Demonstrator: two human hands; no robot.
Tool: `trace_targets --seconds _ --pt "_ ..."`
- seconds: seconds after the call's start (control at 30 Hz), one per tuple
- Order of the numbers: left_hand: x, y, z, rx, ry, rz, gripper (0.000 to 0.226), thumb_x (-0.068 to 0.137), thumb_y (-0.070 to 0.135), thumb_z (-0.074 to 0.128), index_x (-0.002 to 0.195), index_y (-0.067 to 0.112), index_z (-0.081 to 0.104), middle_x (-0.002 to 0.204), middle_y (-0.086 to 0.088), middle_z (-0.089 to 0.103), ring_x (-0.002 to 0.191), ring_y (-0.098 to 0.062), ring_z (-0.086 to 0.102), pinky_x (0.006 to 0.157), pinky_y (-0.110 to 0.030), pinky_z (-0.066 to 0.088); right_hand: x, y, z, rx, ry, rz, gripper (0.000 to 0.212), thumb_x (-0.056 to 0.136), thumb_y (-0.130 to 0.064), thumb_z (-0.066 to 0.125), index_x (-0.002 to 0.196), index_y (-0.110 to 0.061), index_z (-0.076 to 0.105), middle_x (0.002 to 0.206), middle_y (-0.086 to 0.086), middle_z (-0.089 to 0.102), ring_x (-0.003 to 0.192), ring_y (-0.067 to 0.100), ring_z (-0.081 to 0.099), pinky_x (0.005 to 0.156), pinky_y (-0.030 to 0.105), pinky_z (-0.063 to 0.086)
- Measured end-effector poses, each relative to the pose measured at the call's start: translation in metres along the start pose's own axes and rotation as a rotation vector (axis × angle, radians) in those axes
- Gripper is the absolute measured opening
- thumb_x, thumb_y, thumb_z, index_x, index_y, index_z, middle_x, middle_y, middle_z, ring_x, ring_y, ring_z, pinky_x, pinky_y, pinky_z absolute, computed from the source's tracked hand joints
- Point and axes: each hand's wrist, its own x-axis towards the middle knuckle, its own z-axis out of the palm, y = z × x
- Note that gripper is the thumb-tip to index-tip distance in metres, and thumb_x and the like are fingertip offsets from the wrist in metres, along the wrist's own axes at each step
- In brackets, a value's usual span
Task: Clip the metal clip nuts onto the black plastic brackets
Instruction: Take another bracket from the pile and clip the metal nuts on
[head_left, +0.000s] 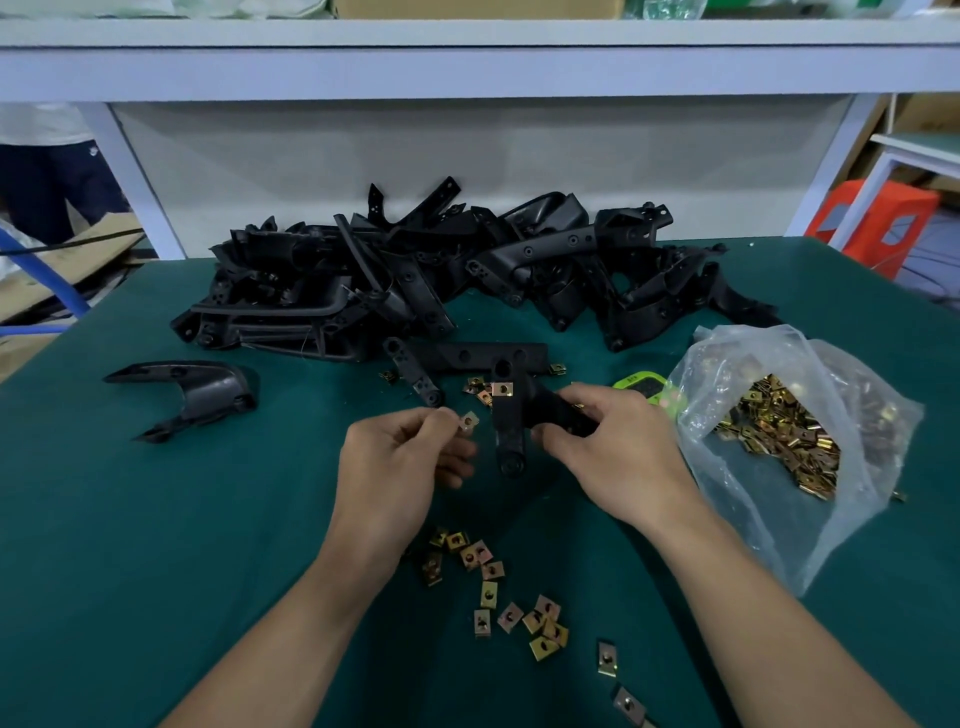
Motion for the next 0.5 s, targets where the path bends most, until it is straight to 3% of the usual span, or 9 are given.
trace_targets --seconds 0.27,0.5 --pt "0.0025 -0.0016 0.0022 0.009 -0.002 -0.036 0.018 0.088 0.012 0.078 0.081 0.029 0.082 0.077 -0.003 0.078 0.072 -0.020 0.076 0.064 -0.028 0.061 -0.0007 -0.0018 0.0015 -0.002 -0.016 -0.008 0.006 0.081 -0.043 0.072 0.083 -0.038 0.070 0.070 -0.013 0.067 0.065 0.008 0.061 0.058 0.038 0.054" --pt "0.0006 0.0034 -0.0034 -0.109 -0.157 -0.070 0.023 0.083 0.007 0.081 0.093 0.027 0.084 0.082 -0.005 0.078 0.071 -0.011 0.069 0.068 -0.015 0.053 -0.0014 -0.0010 0.0032 -0.030 -0.020 0.001 0.011 0.080 -0.047 0.069 0.086 -0.038 0.069 0.071 -0.014 0.067 0.065 0.008 0.061 0.058 0.038 0.055"
